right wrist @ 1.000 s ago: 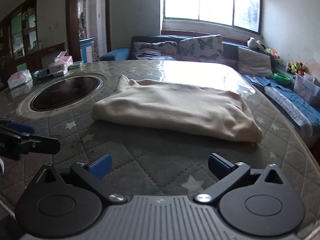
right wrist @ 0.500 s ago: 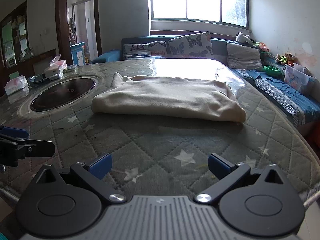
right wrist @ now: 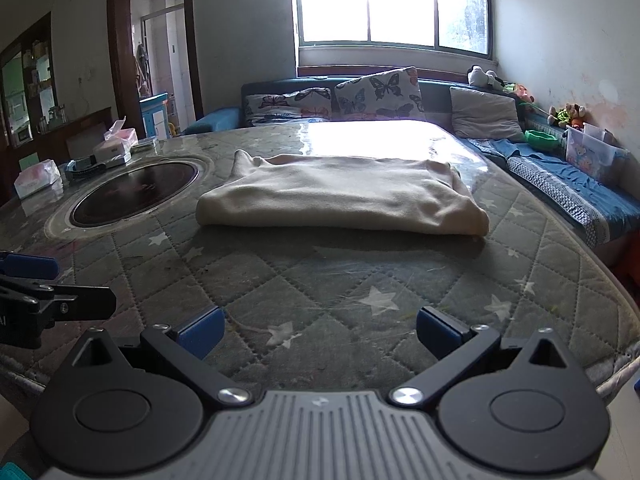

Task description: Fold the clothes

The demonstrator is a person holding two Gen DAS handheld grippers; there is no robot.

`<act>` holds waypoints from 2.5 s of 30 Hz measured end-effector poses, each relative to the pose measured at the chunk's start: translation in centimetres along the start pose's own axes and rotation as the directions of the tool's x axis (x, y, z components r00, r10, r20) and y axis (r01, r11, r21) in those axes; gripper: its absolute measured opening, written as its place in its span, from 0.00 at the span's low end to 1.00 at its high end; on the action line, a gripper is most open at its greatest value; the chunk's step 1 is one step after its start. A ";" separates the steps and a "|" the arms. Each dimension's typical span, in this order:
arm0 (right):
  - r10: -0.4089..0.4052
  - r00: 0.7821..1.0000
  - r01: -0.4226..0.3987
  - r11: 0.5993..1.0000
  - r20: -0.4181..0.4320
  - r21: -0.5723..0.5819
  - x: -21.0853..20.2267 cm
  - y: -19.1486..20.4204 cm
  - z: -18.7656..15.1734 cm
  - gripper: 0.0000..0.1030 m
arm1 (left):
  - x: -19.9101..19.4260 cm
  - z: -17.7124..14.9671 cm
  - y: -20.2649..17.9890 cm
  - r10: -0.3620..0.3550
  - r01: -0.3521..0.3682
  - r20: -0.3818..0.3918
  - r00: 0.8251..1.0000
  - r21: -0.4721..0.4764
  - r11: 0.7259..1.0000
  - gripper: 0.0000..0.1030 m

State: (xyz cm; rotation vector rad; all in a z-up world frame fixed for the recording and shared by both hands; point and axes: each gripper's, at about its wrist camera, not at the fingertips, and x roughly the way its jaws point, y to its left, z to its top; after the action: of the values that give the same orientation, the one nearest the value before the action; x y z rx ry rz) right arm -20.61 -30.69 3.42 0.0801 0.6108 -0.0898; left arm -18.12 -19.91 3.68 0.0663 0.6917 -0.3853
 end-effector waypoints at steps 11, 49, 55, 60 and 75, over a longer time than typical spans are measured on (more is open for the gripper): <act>-0.016 1.000 0.016 1.000 0.010 0.009 -0.8 0.4 0.1 1.00 | -0.3 -0.3 -0.3 -0.014 0.013 0.008 1.000 0.029 0.999 1.00; -0.010 0.998 0.011 1.000 -0.054 0.024 3.7 -1.3 3.4 1.00 | 4.8 4.6 0.6 -0.032 0.035 -0.090 0.995 0.037 0.999 1.00; -0.012 0.999 0.013 0.999 -0.052 0.030 4.3 -1.6 4.2 1.00 | 5.7 5.4 0.7 -0.040 0.044 -0.100 0.994 0.040 0.998 1.00; -0.012 0.999 0.013 1.000 -0.053 0.024 4.9 -1.6 4.8 1.00 | 6.2 5.9 0.7 -0.047 0.053 -0.107 0.993 0.046 0.998 1.00; -0.026 0.998 0.028 0.998 -0.051 0.050 7.5 -2.8 6.5 1.00 | 8.6 7.6 0.9 -0.050 0.058 -0.114 0.992 0.062 0.996 1.00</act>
State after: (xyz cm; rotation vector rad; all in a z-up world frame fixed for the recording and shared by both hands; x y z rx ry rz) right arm -11.14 -34.63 4.23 0.1233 0.6606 -0.1297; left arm -7.14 -23.21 4.06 0.1324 0.7935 -0.4588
